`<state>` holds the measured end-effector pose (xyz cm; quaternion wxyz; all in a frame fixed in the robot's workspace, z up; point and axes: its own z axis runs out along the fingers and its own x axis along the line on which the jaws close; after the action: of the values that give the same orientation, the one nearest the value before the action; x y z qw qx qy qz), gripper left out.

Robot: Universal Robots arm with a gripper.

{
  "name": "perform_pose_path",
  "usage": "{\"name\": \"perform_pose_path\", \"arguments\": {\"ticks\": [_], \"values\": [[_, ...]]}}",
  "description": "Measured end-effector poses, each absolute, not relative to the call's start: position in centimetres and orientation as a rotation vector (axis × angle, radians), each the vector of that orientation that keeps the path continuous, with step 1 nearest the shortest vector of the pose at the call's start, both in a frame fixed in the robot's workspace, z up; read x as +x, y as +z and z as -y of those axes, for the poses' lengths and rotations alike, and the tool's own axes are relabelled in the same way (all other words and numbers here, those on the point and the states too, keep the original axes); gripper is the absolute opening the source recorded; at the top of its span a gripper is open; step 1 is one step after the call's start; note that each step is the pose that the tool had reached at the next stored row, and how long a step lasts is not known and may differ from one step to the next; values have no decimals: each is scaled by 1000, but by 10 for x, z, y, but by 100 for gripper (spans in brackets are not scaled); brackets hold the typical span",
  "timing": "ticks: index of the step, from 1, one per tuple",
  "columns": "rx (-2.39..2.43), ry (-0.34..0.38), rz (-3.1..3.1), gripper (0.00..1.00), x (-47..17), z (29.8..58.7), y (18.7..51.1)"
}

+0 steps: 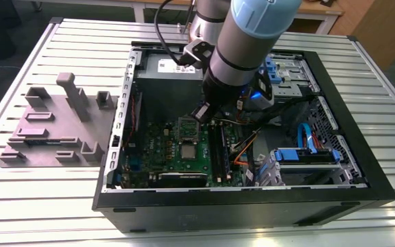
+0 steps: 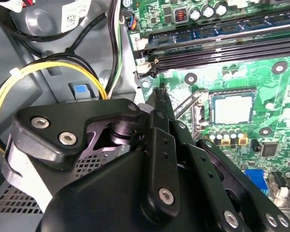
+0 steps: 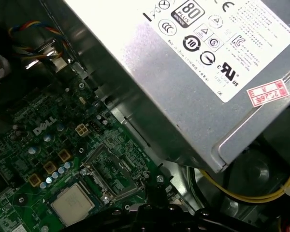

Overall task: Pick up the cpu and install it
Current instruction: 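Close the cpu cover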

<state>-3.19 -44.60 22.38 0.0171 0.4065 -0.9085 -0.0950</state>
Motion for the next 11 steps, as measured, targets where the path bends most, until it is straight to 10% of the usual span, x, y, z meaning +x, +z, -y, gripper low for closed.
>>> {"name": "perform_pose_path", "arguments": {"ticks": [11], "values": [[1267, -290, 2821, 10, -34, 446, 229]]}}
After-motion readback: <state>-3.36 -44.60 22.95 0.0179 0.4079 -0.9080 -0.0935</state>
